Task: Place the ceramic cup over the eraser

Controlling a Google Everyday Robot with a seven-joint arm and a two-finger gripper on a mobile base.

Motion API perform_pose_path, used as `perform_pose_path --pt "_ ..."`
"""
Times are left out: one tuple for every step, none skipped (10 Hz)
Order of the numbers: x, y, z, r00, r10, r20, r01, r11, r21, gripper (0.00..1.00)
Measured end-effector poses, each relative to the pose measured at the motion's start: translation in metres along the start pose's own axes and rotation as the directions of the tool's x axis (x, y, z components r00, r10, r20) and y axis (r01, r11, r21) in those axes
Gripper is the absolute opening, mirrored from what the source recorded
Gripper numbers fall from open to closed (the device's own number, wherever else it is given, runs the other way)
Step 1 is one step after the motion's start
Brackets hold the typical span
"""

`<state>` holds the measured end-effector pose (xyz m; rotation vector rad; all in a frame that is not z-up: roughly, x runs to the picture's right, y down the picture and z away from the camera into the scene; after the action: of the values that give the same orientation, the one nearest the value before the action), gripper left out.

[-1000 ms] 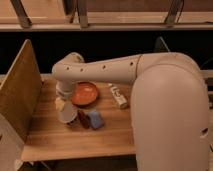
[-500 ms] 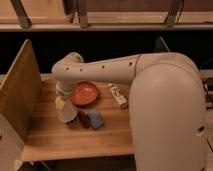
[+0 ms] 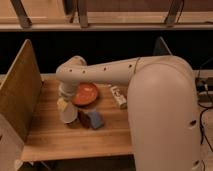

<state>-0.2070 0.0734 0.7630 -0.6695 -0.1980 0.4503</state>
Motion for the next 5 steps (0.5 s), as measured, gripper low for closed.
perform_pose_path --pt "0.001 0.001 0.004 1.0 0.0 0.012 0.0 1.0 -0.006 0.0" --pt "0.003 0.002 0.009 1.0 0.001 0.024 -0.001 1.0 -0.016 0.0" --pt "0.005 0.005 0.015 1.0 -0.001 0.031 0.001 1.0 -0.027 0.0" --pt "0.007 0.007 0.02 0.999 -0.006 0.032 0.007 0.999 -0.037 0.0" --pt "0.01 0.008 0.024 0.999 -0.011 0.03 0.013 0.999 -0.043 0.0"
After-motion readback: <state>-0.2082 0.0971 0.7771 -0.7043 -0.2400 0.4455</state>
